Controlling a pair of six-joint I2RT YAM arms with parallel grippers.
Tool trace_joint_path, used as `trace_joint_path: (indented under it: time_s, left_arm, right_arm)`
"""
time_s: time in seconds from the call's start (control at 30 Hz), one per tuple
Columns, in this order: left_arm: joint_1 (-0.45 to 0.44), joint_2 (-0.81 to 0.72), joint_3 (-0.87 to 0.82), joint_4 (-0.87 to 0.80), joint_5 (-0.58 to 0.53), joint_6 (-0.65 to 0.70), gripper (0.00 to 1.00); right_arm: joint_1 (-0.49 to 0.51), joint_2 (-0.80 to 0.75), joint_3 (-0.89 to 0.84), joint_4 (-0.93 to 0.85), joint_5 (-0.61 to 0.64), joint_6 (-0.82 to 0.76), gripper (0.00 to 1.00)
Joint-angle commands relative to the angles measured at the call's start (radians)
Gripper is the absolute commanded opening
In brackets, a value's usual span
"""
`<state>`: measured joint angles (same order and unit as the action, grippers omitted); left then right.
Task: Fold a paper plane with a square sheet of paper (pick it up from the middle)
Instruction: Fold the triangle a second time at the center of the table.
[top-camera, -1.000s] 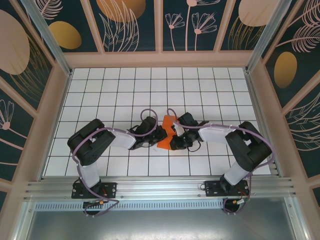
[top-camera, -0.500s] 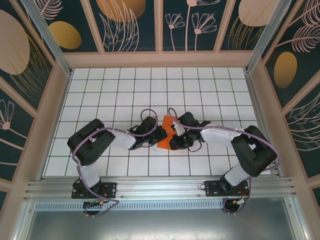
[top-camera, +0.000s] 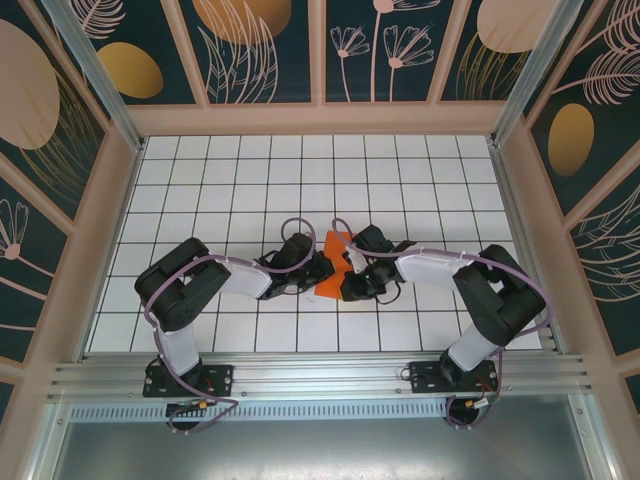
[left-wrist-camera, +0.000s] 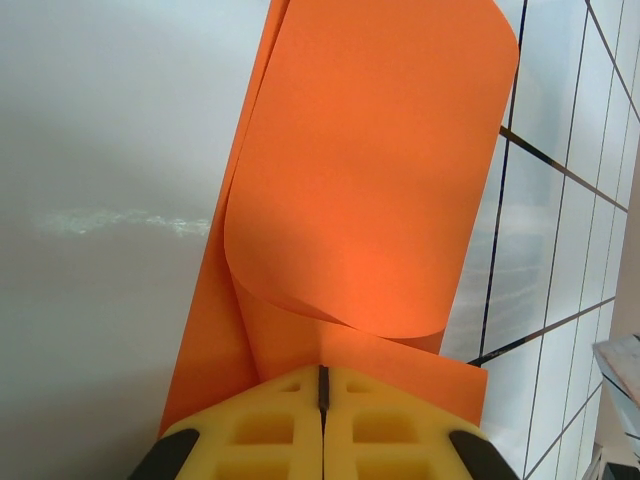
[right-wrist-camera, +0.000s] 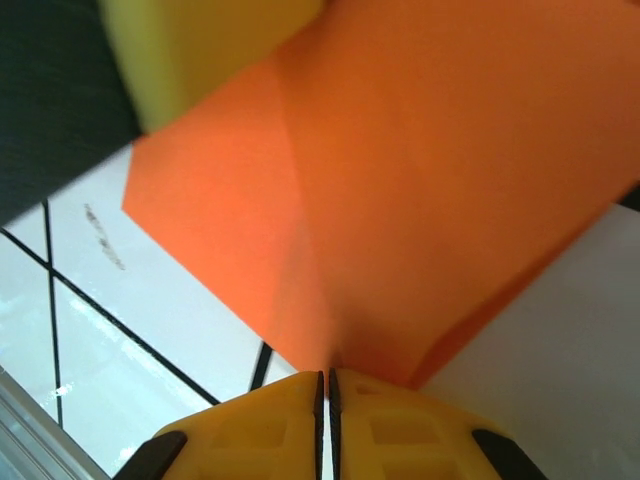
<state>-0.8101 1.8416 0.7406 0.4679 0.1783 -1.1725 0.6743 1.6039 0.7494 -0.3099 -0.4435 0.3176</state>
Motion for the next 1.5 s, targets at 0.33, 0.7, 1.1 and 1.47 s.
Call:
trace_joint_path:
  time_s: [0.33,0.7,1.1,1.47]
  left_arm:
    - [0.009,0.013,-0.004,-0.039,-0.005,0.013,0.08]
    - [0.008,0.008,0.003,-0.042,-0.007,0.013,0.08]
    - [0.008,-0.004,0.000,-0.047,-0.014,0.021,0.09]
    - [0.008,-0.094,0.011,0.002,0.015,0.056,0.22]
  right_arm:
    - [-0.047,-0.071,-0.080,0.070,-0.114,0.068,0.13]
    - [-0.054,-0.027,-0.002,0.103,-0.130,0.052,0.13]
    - [-0.122,0.047,-0.098,0.153,-0.125,0.052,0.12]
    - [-0.122,0.068,-0.150,0.202,-0.136,0.091,0.07]
